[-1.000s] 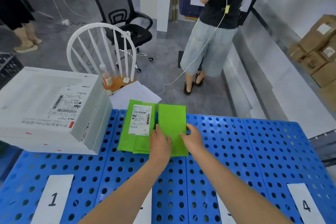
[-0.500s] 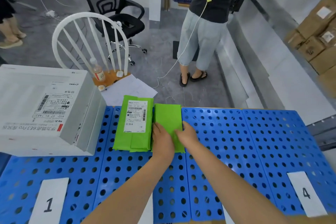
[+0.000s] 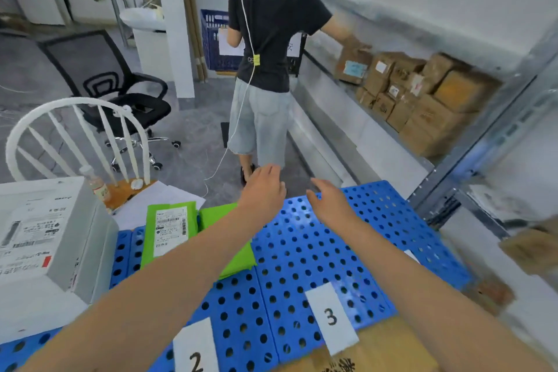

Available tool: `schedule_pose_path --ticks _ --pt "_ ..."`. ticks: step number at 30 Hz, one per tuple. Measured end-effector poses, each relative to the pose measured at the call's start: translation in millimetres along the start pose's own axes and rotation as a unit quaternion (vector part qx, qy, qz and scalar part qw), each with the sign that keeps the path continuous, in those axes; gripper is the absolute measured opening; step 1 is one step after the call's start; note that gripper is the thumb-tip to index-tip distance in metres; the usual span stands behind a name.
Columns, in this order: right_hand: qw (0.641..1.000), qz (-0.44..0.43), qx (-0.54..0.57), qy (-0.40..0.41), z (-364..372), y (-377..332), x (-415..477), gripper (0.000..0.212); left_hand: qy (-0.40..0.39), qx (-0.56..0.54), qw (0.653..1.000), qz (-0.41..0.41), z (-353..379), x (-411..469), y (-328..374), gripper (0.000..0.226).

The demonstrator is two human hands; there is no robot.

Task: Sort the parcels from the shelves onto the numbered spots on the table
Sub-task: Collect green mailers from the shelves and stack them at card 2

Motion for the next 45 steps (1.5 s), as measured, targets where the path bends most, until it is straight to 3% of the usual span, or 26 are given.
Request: schedule_pose_path --ticks 6,10,16,22,30,33,38,45 --pt "0.995 0.005 -0.027 0.095 -119.9 44.5 -79.3 0.043 -0.017 0.051 0.993 0.110 -7.9 -27.2 134.2 0.033" --pt "0.983 0.098 0.014 0.156 -200.1 104.4 -164.0 0.054 -0.032 0.005 0.986 0.164 14.9 -74.5 241.7 0.036" --pt "0.941 0.188 -0.038 0.279 -314.5 211.7 -350.3 0.052 -0.074 -0.073 0.943 0.316 52.0 -196.5 434.1 0.035" --pt "0.865 0.343 -0.068 0.359 -388.3 311.4 -576.9 0.052 -0.101 -0.122 0.877 0.453 79.8 -360.8 594.4 0.036" --pt "0.748 0.479 -0.056 0.456 -411.9 360.5 -826.0 0.050 -0.178 -0.180 0.774 0.580 113.2 -565.4 721.4 0.025" --pt "0.725 0.511 -0.059 0.458 -409.6 375.2 -876.3 0.055 -0.199 -0.182 0.748 0.607 123.2 -623.3 753.8 0.028" --pt "0.720 0.523 -0.058 0.452 -424.5 406.7 -914.3 0.055 -0.237 -0.177 0.716 0.632 159.8 -673.2 798.2 0.030" --pt "0.730 0.508 -0.047 0.454 -480.8 488.8 -907.8 0.049 -0.247 -0.168 0.730 0.615 236.5 -669.9 874.7 0.027"
Point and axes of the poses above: each hand's wrist, its own x-axis towards the middle knuckle, its own z-axis out of the palm, y = z × x, the point moved 7 cm from there along x, towards the middle knuckle, and after that the axes turned 7 degrees about y, right-handed, at the moved point
